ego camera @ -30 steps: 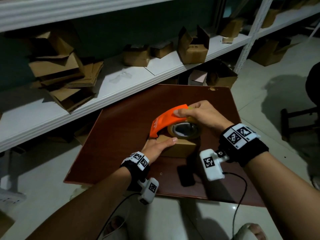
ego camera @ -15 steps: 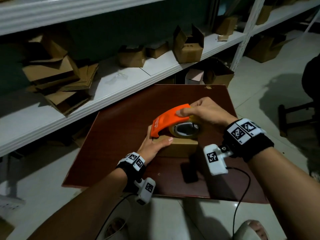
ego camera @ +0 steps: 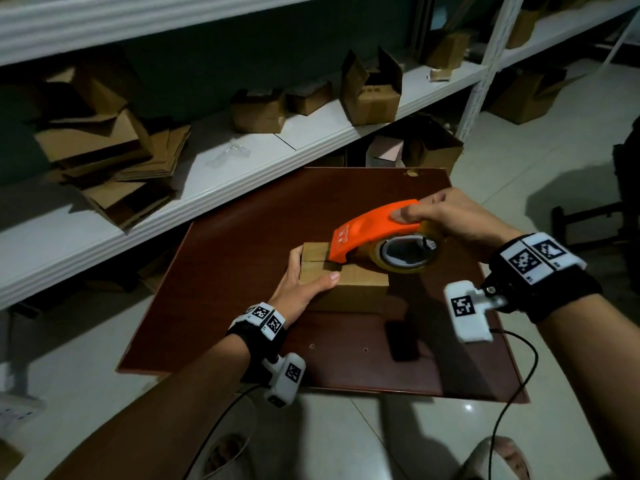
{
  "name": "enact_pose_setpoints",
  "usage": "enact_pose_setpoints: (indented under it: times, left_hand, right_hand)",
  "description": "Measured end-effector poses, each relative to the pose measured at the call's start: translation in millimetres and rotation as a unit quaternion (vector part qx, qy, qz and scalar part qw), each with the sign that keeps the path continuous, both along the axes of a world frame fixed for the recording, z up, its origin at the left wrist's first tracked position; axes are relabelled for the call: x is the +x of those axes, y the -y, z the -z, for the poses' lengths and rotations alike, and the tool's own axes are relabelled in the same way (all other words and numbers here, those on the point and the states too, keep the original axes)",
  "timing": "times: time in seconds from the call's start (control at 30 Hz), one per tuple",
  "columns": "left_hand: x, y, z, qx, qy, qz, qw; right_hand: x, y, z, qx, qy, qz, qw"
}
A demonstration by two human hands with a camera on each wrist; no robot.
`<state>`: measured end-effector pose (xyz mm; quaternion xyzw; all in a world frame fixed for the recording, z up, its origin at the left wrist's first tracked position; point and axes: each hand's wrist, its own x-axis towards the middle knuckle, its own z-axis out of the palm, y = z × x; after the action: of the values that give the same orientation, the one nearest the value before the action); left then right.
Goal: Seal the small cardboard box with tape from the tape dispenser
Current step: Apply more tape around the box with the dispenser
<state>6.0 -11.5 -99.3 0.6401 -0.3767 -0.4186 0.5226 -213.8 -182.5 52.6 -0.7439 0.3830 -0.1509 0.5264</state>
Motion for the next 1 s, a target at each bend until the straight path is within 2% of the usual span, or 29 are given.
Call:
enact_pose_setpoints:
  times: [0.27,0.47,0.73,0.9,1.0]
  left_hand:
    - [-0.1,1.4,0.9,0.005,0.001,0.003,1.000]
    - [0.6,1.7,-1.3,0.000,-0.001,-0.007,1.000]
    - [1.4,2.8,-1.8,0.019,0.002,-0.014,1.000]
    - [12.0,9.6,-10.2,0.061,0.000,-0.006,0.998]
    - [8.3,11.7,-21.3,0.048,-0.052,-0.010,0.997]
  right_hand:
    - [1.1,0.0,-2.3,-0.011,-0.044,-0.009,0.999]
    - [13.0,-2.4,-4.9,-0.055,-0.102,0.007,0.993]
    - [25.1,-8.0,-5.8,-0.088,-0.110,0.021,0.990]
    - [29.2,-10.5,-4.8,-0.095,-0.120,0.028,0.988]
    - [29.0,-11.4,-5.7,-0.088,-0.121,0.028,0.988]
